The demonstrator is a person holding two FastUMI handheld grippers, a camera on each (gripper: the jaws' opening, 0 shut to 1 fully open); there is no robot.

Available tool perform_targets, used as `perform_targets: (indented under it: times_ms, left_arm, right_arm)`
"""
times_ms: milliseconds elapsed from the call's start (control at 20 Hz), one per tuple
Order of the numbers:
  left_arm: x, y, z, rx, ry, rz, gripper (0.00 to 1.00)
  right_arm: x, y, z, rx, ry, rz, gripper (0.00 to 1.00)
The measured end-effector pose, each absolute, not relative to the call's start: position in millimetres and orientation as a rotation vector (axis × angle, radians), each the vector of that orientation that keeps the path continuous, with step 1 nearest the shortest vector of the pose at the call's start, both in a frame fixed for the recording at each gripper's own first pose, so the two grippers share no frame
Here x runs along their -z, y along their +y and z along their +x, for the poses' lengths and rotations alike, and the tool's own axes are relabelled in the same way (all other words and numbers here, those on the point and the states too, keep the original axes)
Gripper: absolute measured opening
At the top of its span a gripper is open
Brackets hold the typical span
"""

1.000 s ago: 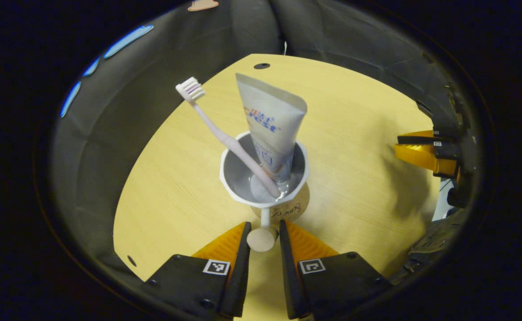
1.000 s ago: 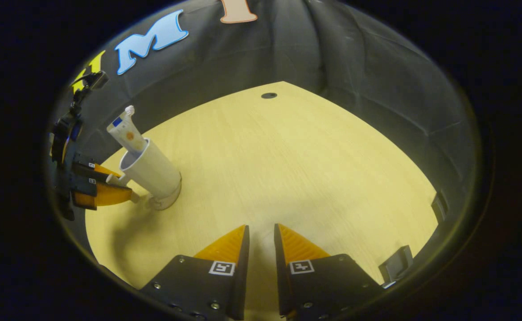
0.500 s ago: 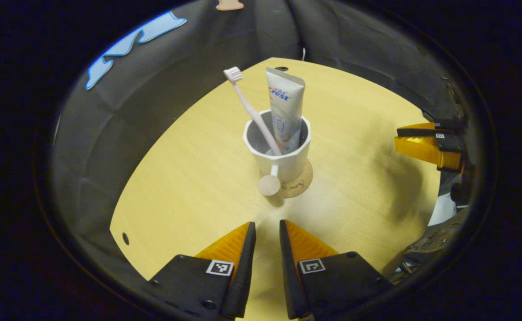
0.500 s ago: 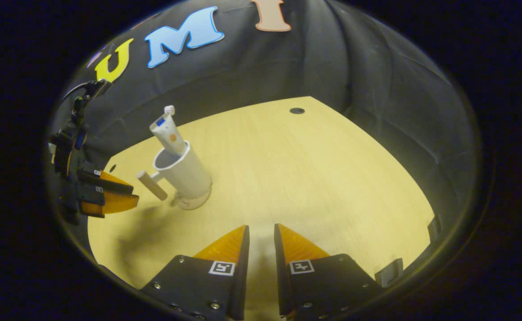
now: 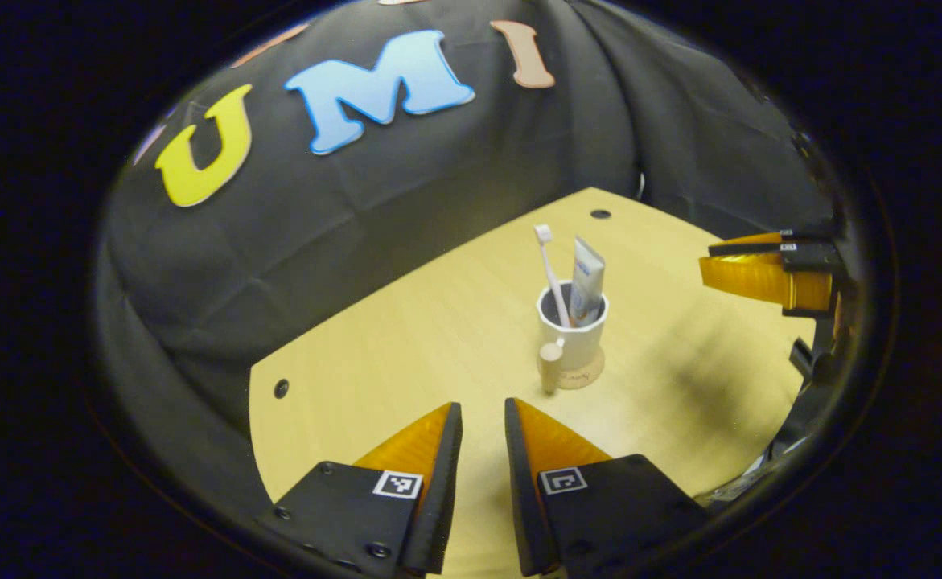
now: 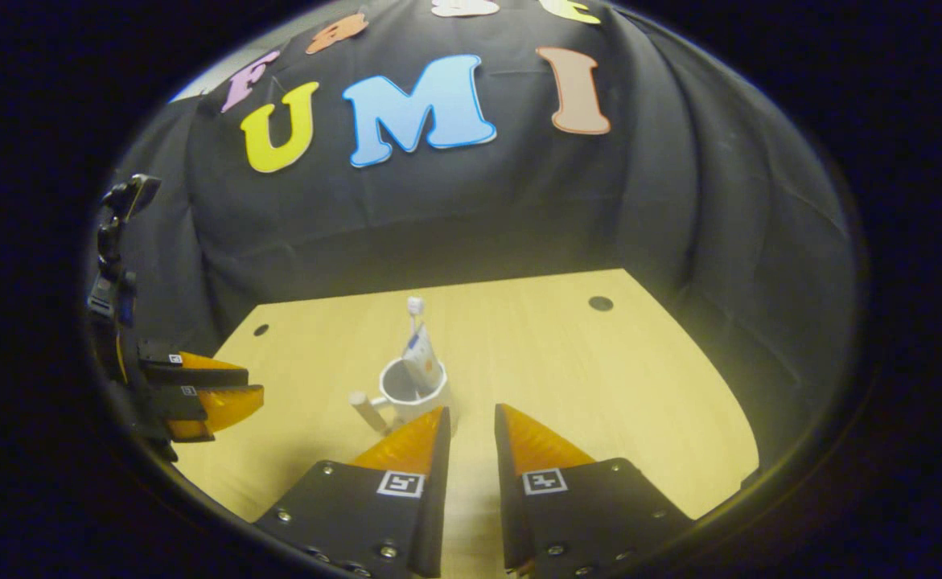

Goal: Put the toothbrush and toothpaste on the desktop into the cup, then pick up the cup and place it on the coaster on the desktop.

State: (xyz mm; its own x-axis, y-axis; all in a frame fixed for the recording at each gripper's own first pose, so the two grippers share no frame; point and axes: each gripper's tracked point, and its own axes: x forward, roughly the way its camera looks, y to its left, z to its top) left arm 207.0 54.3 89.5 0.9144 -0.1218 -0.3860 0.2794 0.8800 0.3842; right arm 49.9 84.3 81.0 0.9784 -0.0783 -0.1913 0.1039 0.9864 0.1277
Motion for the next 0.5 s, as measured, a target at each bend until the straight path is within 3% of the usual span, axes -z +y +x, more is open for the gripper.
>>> perform_targets:
  times_ms: [300, 350, 500]
  left_arm:
    - [-169.9, 69.9, 164.2, 0.005, 0.081, 0.317, 0.39]
    - [-179.8, 75.1, 157.2, -0.034, 0.037, 0.299, 0.48]
    - [-202.5, 88.2, 141.8, -0.133, -0.075, 0.251, 0.48]
  right_arm:
    - [-134.6, 122.4, 42.3, -0.015, 0.081, 0.070, 0.29]
    - [-142.6, 127.6, 39.5, -0.033, 0.060, 0.056, 0.29]
    - [-162.9, 139.5, 34.6, -0.077, 0.000, 0.012, 0.29]
